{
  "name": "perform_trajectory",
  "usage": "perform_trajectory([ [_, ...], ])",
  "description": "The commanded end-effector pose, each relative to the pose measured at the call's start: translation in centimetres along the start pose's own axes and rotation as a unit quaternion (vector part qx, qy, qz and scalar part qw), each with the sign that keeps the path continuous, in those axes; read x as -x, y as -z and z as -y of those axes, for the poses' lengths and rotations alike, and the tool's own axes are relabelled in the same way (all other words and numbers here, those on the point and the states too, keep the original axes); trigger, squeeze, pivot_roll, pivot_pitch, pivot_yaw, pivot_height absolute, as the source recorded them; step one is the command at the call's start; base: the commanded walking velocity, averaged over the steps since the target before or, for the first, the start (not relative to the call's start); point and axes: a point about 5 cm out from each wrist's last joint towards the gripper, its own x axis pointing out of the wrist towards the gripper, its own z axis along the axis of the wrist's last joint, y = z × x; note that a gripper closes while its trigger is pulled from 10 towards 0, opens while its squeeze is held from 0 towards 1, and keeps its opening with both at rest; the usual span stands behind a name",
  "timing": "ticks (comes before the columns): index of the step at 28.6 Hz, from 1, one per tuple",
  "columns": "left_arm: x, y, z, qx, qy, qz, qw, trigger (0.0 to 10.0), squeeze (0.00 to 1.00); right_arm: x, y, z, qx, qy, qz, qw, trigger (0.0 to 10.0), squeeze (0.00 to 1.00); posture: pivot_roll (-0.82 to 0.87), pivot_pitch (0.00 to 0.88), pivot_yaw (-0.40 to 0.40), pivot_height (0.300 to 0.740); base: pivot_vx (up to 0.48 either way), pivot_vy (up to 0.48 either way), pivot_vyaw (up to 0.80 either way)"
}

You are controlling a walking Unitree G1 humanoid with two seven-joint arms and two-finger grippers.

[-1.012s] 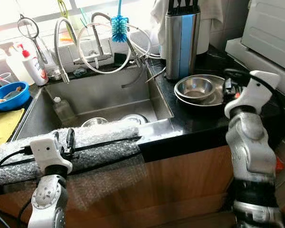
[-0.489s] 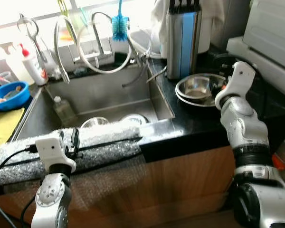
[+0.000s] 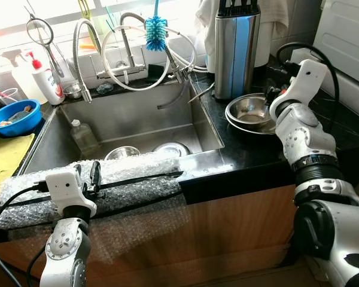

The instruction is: Kitchen organization

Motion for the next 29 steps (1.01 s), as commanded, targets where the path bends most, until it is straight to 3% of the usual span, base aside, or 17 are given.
perform_trajectory([
  [1,-0.2,0.0,-0.2,-0.016,0.002,-0.006,1.0,10.0,0.0,-0.2,-0.6,-0.5,-0.011,-0.001,0.004,1.0,10.0,0.0,-0.11,0.0,0.141,0.74,0.0,0.0,0.0],
  [14,0.0,0.3,0.3,-0.014,0.016,-0.018,1.0,10.0,0.0,-0.4,1.3,-0.3,-0.047,0.004,-0.057,0.997,10.0,0.0,-0.1,0.0,0.137,0.74,0.0,0.0,0.0],
  [25,0.1,0.4,0.4,-0.017,0.02,-0.02,0.999,10.0,0.0,-0.5,0.8,0.4,-0.077,0.038,-0.036,0.996,10.0,0.0,-0.1,0.0,0.138,0.74,0.0,0.0,0.0],
  [29,0.1,0.4,0.4,-0.019,0.024,-0.02,0.999,10.0,0.0,-0.4,1.6,0.5,-0.073,0.032,-0.054,0.995,10.0,0.0,-0.1,0.0,0.136,0.74,0.0,0.0,0.0],
])
